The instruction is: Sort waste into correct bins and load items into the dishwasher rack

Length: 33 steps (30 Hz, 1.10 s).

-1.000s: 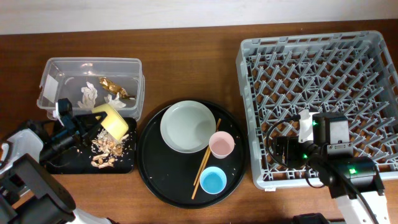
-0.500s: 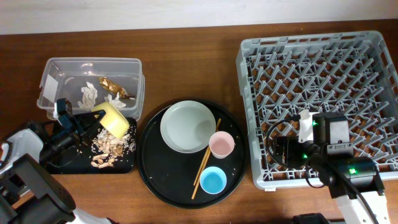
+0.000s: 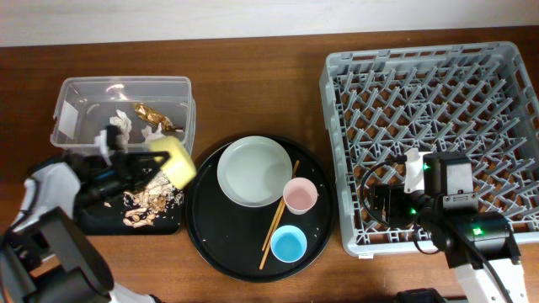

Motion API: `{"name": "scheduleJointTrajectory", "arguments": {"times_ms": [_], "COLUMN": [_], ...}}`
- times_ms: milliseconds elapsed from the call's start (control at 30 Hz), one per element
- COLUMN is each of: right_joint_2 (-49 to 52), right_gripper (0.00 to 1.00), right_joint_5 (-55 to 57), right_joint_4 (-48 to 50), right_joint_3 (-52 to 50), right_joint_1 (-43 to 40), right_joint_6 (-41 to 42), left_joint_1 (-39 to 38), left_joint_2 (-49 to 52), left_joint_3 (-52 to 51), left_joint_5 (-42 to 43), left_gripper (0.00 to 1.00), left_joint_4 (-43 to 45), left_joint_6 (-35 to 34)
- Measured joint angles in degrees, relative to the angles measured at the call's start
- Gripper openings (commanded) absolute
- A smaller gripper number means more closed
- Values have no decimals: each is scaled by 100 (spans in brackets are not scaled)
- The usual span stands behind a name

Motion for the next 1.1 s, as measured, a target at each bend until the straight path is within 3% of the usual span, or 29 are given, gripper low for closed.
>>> {"name": "scheduleJointTrajectory", "arguments": {"times_ms": [167, 300, 367, 500, 600, 700, 733, 900, 933, 967, 1100], "right_joint_2": [2, 13, 13, 13, 13, 13, 13, 13, 13, 13, 13], "right_gripper": [99, 99, 99, 99, 99, 98, 99, 99, 98, 99, 99], "right_joint_5": [-2, -2, 0, -2, 0, 0, 0, 0, 0, -2, -2], "right_joint_4": [2, 0, -7, 0, -2, -2, -2, -7, -4, -7, -2], "right_joint_3": [0, 0, 0, 0, 0, 0, 0, 0, 0, 0, 0], "right_joint_1": [0, 0, 0, 0, 0, 0, 0, 0, 0, 0, 0], "right_joint_6": [-2, -2, 2, 2, -2, 2, 0, 0, 0, 0, -2], "left_joint_1": [-1812, -3545, -4446, -5381, -5814, -5858, -5858, -5847, -5847, -5847, -5847], "left_joint_2": [-177, -243, -227, 205, 796, 837, 868, 929, 927, 903, 610], "left_joint_3": [874, 1652, 1665, 1674, 1676, 1731, 1731, 1888, 2190, 2404, 2706], "left_joint_5": [-1587, -4402, -5737, -7010, -7412, -7569, -7606, -7632, -7628, -7591, -6922], "left_gripper": [0, 0, 0, 0, 0, 38, 45, 49, 61, 64, 63], "left_joint_4": [251, 1902, 2203, 2225, 2238, 2238, 2236, 1759, 1453, 1384, 1370], "left_joint_6": [-144, -1818, -2369, -2664, -2717, -2710, -2730, -2796, -2796, -2796, -2815]}}
